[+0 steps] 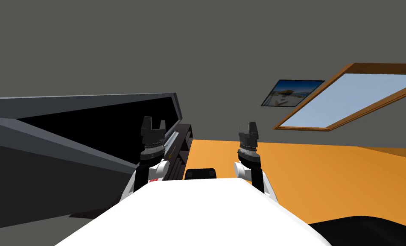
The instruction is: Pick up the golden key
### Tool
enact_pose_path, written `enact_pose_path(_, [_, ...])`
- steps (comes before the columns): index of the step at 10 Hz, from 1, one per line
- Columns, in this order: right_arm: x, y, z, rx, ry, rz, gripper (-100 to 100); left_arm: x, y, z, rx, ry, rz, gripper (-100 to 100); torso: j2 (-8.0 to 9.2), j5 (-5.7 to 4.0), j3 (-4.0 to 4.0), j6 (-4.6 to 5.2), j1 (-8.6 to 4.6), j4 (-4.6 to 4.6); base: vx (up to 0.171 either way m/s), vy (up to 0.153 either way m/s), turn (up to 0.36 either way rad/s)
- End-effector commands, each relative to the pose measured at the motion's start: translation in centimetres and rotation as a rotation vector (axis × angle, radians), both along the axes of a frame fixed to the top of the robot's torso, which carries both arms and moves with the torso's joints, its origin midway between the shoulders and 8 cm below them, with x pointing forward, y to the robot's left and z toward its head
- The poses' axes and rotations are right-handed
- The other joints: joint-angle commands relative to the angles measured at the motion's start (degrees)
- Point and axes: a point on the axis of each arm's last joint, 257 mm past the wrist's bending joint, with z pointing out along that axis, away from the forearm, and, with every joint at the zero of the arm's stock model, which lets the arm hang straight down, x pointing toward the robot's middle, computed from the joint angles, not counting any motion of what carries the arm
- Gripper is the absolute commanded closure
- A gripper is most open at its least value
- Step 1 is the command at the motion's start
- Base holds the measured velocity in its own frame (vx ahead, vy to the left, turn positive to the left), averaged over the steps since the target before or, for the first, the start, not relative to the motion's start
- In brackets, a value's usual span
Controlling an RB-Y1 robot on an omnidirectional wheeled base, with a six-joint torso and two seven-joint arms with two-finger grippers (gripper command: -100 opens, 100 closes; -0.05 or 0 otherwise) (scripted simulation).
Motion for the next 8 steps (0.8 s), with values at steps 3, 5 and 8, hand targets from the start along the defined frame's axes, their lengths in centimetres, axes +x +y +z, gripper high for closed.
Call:
enact_pose_path(3, [0.0,0.0,0.0,0.000,0.000,0.000,0,0.8,-0.6,-1.1,0.069,0.036,-0.023,-100,0.00,0.00,0.00,0.00,0.01,0.00,-0.001,-0.003,0.029])
enact_pose_path(5, [0.0,0.0,0.0,0.000,0.000,0.000,0,1.6,-0.6,-2.1,0.110,0.070,-0.030,-100,0.00,0.00,0.00,0.00,-0.01,0.00,0.000,-0.011,0.044])
enact_pose_path(8, [0.0,0.0,0.0,0.000,0.000,0.000,0,3.2,-0.2,-4.4,0.168,0.137,-0.029,-100,0.00,-0.01,0.00,0.00,-0.06,0.00,0.000,-0.018,0.060])
